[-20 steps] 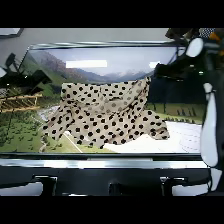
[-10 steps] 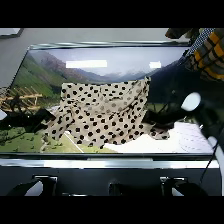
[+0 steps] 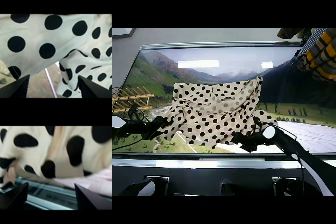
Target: Fold the clothes and pants, and hang the long-sleeved shirts on hangers.
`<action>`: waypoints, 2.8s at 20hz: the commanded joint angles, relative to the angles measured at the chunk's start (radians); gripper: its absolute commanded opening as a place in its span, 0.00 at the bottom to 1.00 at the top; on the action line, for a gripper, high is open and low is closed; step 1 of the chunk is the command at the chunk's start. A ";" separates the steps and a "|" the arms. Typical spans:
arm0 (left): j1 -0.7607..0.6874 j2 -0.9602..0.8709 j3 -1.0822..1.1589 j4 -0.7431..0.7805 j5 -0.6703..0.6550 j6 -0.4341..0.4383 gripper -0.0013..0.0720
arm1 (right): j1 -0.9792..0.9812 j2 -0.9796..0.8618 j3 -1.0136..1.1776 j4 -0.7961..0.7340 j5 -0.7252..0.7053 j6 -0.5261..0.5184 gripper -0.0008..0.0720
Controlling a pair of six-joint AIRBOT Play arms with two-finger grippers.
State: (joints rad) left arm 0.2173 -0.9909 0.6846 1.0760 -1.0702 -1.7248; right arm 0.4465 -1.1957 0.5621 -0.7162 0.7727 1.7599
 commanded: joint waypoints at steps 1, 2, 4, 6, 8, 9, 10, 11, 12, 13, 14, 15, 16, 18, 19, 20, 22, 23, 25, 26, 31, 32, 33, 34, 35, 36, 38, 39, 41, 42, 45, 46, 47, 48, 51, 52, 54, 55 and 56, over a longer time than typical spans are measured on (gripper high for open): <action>-0.001 0.002 -0.004 0.001 0.009 0.000 1.00 | 0.017 -0.049 -0.015 0.097 -0.183 -0.070 0.89; -0.001 0.002 -0.005 0.000 0.008 0.000 1.00 | 0.018 -0.050 -0.015 0.098 -0.196 -0.065 0.80; -0.001 -0.002 -0.005 -0.003 0.005 -0.003 1.00 | 0.018 -0.048 -0.014 0.095 -0.193 -0.063 0.31; -0.003 -0.019 -0.005 -0.021 0.005 -0.002 1.00 | 0.018 -0.022 -0.013 0.049 -0.141 -0.045 0.05; -0.024 -0.059 -0.005 -0.051 0.005 0.007 1.00 | 0.018 0.039 -0.013 -0.064 -0.069 0.072 0.05; -0.048 -0.085 -0.005 -0.071 0.006 0.036 1.00 | 0.018 0.074 -0.013 -0.135 -0.029 0.136 0.05; -0.077 -0.111 -0.005 -0.087 0.006 0.056 1.00 | 0.018 0.110 -0.013 -0.208 0.016 0.206 0.05; -0.113 -0.138 -0.005 -0.093 0.009 0.058 1.00 | 0.018 0.141 -0.013 -0.261 0.049 0.251 0.05; -0.148 -0.163 -0.005 -0.093 0.017 0.058 1.00 | 0.018 0.170 -0.013 -0.297 0.072 0.275 0.05; -0.185 -0.186 -0.005 -0.093 0.037 0.056 1.00 | 0.018 0.195 -0.013 -0.316 0.090 0.294 0.05; -0.216 -0.206 -0.005 -0.093 0.068 0.052 1.00 | 0.018 0.216 -0.013 -0.321 0.108 0.298 0.05; -0.244 -0.225 -0.005 -0.093 0.113 0.033 1.00 | 0.018 0.233 -0.013 -0.321 0.124 0.298 0.05; -0.266 -0.240 -0.005 -0.093 0.159 0.010 1.00 | 0.018 0.252 -0.013 -0.322 0.145 0.300 0.05; -0.306 -0.266 -0.005 -0.093 0.248 -0.027 1.00 | 0.018 0.293 -0.013 -0.356 0.181 0.346 0.05; -0.320 -0.278 -0.004 -0.094 0.265 -0.038 1.00 | 0.018 0.314 -0.013 -0.385 0.194 0.378 0.05; -0.333 -0.289 -0.004 -0.095 0.267 -0.048 0.92 | 0.018 0.337 -0.013 -0.420 0.204 0.413 0.05; -0.341 -0.294 -0.003 -0.104 0.225 -0.048 0.12 | 0.018 0.377 -0.013 -0.478 0.230 0.476 0.05; -0.338 -0.288 -0.002 -0.108 0.198 -0.048 0.04 | 0.018 0.394 -0.012 -0.493 0.252 0.499 0.05; -0.322 -0.258 -0.002 -0.108 0.123 -0.048 0.04 | 0.018 0.434 -0.002 -0.511 0.349 0.540 0.05; -0.312 -0.225 -0.002 -0.104 0.068 -0.044 0.04 | 0.018 0.463 0.007 -0.518 0.420 0.540 0.05; -0.343 0.089 -0.001 -0.010 -0.266 -0.045 0.04 | 0.018 0.691 0.025 -0.432 0.803 0.587 0.05; -0.368 0.160 0.001 -0.011 -0.312 -0.058 0.04 | 0.018 0.741 0.025 -0.390 0.855 0.626 0.05; -0.396 0.224 0.004 -0.011 -0.340 -0.107 0.04 | 0.018 0.782 0.025 -0.375 0.875 0.671 0.05; -0.422 0.268 0.010 -0.023 -0.348 -0.176 0.04 | 0.018 0.806 0.025 -0.382 0.872 0.710 0.05; -0.438 0.284 0.016 -0.050 -0.343 -0.233 0.04 | 0.018 0.812 0.025 -0.407 0.849 0.737 0.05; -0.444 0.277 0.026 -0.096 -0.324 -0.267 0.04 | 0.018 0.803 0.025 -0.442 0.819 0.771 0.06; -0.444 0.223 0.042 -0.191 -0.234 -0.276 0.04 | 0.018 0.748 0.031 -0.484 0.719 0.816 0.06; -0.444 0.180 0.058 -0.211 -0.189 -0.275 0.04 | 0.017 0.707 0.040 -0.497 0.657 0.837 0.06; -0.442 0.072 0.109 -0.220 -0.132 -0.272 0.04 | 0.017 0.605 0.086 -0.527 0.498 0.878 0.06; -0.441 0.009 0.142 -0.220 -0.110 -0.272 0.04 | 0.017 0.556 0.113 -0.545 0.420 0.901 0.06; -0.441 -0.176 0.256 -0.260 -0.072 -0.229 0.04 | 0.017 0.401 0.190 -0.597 0.227 0.975 0.06; -0.440 -0.237 0.299 -0.269 -0.069 -0.219 0.04 | 0.016 0.349 0.210 -0.608 0.193 1.002 0.06; -0.435 -0.293 0.340 -0.269 -0.064 -0.219 0.04 | -0.012 0.303 0.225 -0.596 0.178 1.006 0.06; -0.425 -0.339 0.371 -0.269 -0.053 -0.220 0.04 | -0.057 0.270 0.230 -0.585 0.171 0.993 0.06; -0.406 -0.451 0.428 -0.300 0.023 -0.221 0.04 | -0.228 0.196 0.231 -0.545 0.110 0.944 0.06; -0.406 -0.492 0.440 -0.336 0.041 -0.220 0.04 | -0.264 0.167 0.231 -0.489 0.060 0.899 0.06; -0.413 -0.568 0.455 -0.397 0.063 -0.197 0.04 | -0.272 0.097 0.231 -0.359 -0.051 0.826 0.06; -0.418 -0.600 0.460 -0.408 0.071 -0.190 0.04 | -0.261 0.052 0.232 -0.291 -0.101 0.772 0.06; -0.421 -0.623 0.464 -0.408 0.082 -0.189 0.04 | -0.252 0.011 0.232 -0.247 -0.134 0.705 0.06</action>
State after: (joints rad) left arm -0.1993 -1.5219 1.1217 0.7197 -1.0344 -1.9320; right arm 0.2119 -1.0840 0.7902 -1.1225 0.7837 2.6061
